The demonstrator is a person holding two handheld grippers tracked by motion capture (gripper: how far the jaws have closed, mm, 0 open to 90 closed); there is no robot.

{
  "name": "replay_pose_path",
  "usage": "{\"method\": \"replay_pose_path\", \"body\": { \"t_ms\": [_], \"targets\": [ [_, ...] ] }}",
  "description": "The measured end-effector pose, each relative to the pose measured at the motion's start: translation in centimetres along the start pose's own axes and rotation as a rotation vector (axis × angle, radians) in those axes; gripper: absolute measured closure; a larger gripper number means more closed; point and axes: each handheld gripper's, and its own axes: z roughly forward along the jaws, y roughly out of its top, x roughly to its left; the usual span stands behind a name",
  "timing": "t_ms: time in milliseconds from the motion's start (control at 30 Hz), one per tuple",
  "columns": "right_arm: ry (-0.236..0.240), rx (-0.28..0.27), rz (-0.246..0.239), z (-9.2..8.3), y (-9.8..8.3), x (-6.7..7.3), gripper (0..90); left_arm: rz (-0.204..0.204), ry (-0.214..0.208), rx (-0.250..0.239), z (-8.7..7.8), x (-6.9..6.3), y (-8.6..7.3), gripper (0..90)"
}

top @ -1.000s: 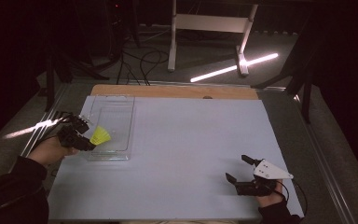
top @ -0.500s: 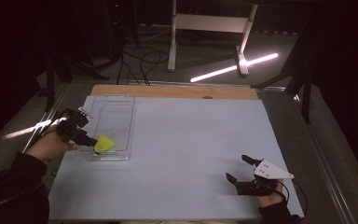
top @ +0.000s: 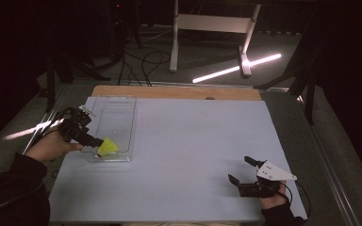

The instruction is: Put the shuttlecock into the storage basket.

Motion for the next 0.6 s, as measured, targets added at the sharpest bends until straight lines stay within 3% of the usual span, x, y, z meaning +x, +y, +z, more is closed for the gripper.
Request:
{"method": "replay_pose_path", "body": {
  "t_ms": [233,367,600],
  "targets": [
    [-0.001,-0.001,-0.001,0.0,0.0,0.0,9.7,0.004,-0.046,-0.042,-0.2,-0.9,1.1,11.7],
    [0.0,0.001,0.005,0.0,0.0,-0.1,9.8,0.026,-0.114,-0.058,0.0,-1.3,1.6,0.1],
    [0.0,0.003,0.006,0.0,-0.1,0.0,9.7,0.077,-0.132,-0.099,-0.1,-3.2,3.0,0.0]
  ]
}}
